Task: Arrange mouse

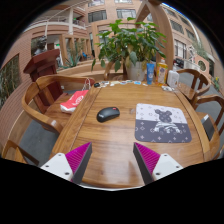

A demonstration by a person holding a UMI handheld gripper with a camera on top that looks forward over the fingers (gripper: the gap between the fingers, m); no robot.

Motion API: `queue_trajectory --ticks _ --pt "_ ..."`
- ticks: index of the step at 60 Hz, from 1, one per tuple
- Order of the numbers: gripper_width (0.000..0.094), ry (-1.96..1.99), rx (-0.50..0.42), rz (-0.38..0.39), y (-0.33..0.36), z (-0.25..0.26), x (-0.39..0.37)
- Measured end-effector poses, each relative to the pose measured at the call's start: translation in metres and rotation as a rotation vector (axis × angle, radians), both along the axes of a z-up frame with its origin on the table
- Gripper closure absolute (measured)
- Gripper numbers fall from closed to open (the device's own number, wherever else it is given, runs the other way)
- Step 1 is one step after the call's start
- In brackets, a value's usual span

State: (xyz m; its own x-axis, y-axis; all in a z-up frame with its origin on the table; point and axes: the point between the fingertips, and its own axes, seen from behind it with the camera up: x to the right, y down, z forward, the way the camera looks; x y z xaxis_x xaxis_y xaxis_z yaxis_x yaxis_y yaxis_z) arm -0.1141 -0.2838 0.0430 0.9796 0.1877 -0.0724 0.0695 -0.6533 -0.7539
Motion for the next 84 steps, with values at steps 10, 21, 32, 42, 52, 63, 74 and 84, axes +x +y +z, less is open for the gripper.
queue_trajectory --ticks 10,21,32,42,52,63,74,84 --pt "0.008 0.036 0.026 0.018 0.062 -0.016 -0.048" --pt "0.008 0.034 0.017 0.023 0.116 -0.039 -0.077" --pt "0.0084 0.019 0.018 -0.004 0.156 -0.051 -0.086" --pt "0.0091 -0.039 0.039 -0.029 0.188 -0.056 -0.087" --pt "0.022 -0.089 0.068 -0.064 0.212 -0.057 -0.086" --pt "0.0517 -0.118 0.105 -0.043 0.217 -0.056 -0.094" --pt "0.0598 -0.108 0.088 -0.006 0.215 -0.053 -0.099" --pt "0.0598 0.052 0.246 0.059 0.199 0.054 -0.107"
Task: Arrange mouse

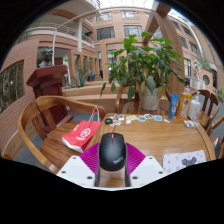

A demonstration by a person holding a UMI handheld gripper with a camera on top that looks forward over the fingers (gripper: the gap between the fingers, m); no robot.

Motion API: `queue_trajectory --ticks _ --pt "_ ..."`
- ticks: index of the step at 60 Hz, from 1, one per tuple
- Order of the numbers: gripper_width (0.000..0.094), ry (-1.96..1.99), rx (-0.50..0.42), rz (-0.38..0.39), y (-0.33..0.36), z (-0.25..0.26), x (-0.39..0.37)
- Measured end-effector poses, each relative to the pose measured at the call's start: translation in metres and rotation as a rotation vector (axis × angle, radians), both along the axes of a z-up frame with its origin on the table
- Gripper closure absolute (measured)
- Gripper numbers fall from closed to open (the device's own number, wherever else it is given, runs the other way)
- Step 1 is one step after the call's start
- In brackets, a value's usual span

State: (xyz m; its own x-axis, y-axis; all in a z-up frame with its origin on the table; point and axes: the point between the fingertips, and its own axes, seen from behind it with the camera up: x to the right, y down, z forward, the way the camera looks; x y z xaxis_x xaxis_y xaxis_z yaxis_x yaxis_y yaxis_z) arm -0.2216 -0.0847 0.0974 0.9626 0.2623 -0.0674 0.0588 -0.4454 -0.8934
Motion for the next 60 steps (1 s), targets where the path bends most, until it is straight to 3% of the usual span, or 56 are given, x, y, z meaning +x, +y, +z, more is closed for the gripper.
queue_trajectory --ticks 8,12,16,18,28,35,39,49,53,58,60 --pt "0.0599 0.134 0.229 0.016 -0.021 0.137 0.035" --pt "0.0601 0.136 0.295 -0.028 -0.026 0.165 0.077" --pt "0.0602 0.115 0.307 -0.079 -0.029 0.158 0.122" --pt "0.0603 0.092 0.274 -0.108 -0.015 0.148 0.142" --pt "0.0601 -0.012 -0.004 -0.225 -0.01 0.005 0.235" --pt "0.0596 -0.043 -0.126 -0.29 -0.021 -0.064 0.275" --pt "0.0566 -0.036 -0.18 -0.295 -0.026 -0.085 0.282" --pt "0.0482 -0.049 -0.204 -0.284 -0.033 -0.106 0.291" --pt "0.0376 -0.045 -0.198 -0.282 -0.038 -0.099 0.291" --pt "0.0066 -0.046 -0.164 -0.29 -0.046 -0.074 0.291" --pt "0.0105 -0.053 -0.151 -0.296 -0.051 -0.064 0.291"
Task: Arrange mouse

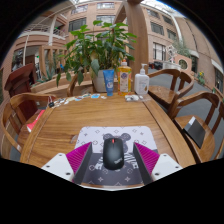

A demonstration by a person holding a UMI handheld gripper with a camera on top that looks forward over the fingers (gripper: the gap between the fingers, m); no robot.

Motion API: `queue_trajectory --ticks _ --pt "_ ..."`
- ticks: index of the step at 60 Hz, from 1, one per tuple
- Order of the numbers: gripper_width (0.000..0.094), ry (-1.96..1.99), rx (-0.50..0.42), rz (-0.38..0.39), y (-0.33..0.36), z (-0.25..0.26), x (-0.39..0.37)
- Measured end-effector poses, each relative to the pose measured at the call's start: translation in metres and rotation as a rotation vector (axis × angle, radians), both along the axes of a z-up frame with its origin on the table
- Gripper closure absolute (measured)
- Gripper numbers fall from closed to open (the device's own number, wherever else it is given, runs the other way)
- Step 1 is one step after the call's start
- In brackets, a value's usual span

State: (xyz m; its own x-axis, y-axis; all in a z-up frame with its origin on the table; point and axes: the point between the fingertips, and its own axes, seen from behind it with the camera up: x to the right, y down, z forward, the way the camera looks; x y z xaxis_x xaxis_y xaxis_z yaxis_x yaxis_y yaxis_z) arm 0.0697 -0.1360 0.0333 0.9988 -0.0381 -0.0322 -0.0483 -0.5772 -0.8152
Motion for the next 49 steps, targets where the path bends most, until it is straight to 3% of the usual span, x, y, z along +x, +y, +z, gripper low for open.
queue_trajectory --ticks 21,49 --pt "0.008 -0.049 0.11 -0.003 -0.089 0.093 -0.013" --pt "0.008 -0.084 0.115 0.013 -0.185 0.105 -0.013"
